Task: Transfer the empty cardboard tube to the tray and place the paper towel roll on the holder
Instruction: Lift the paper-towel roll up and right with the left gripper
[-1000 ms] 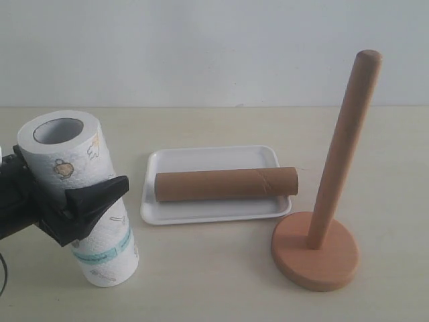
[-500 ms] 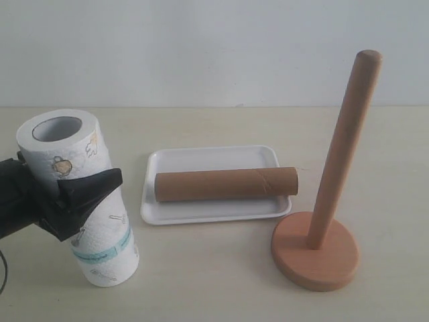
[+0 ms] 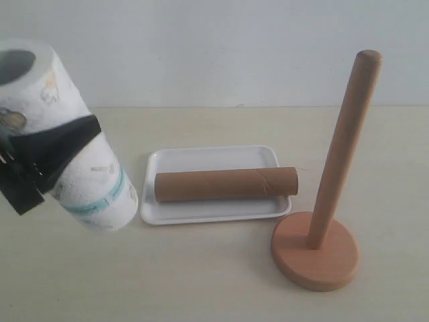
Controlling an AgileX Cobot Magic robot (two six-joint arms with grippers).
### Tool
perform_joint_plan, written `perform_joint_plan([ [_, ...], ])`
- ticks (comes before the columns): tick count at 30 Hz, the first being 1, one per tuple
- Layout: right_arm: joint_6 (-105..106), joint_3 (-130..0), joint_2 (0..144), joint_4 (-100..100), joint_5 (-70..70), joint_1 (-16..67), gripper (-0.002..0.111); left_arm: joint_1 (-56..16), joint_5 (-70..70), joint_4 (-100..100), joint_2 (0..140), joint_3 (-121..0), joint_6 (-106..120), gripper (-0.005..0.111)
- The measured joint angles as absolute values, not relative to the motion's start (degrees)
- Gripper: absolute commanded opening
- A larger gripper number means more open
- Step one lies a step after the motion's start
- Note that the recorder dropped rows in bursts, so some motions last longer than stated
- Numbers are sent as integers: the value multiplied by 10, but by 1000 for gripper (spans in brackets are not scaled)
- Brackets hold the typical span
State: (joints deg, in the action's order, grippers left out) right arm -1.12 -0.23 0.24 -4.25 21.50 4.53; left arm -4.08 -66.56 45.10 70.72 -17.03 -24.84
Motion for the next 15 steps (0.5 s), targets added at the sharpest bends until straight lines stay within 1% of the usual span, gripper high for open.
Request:
perform_joint_plan([
  [5,-11,-2,2,-42,215,45,0,-41,-549,565,565,-247,-438,4],
  [8,-11,-2,2,-42,215,45,0,-41,-485,663,520,-321,-578,4],
  [11,-11,-2,2,-42,215,45,0,-41,-479,730,505,-392,-686,4],
  [15,-11,-2,2,-42,215,45,0,-44,-489,762,510,-469,-779,4],
])
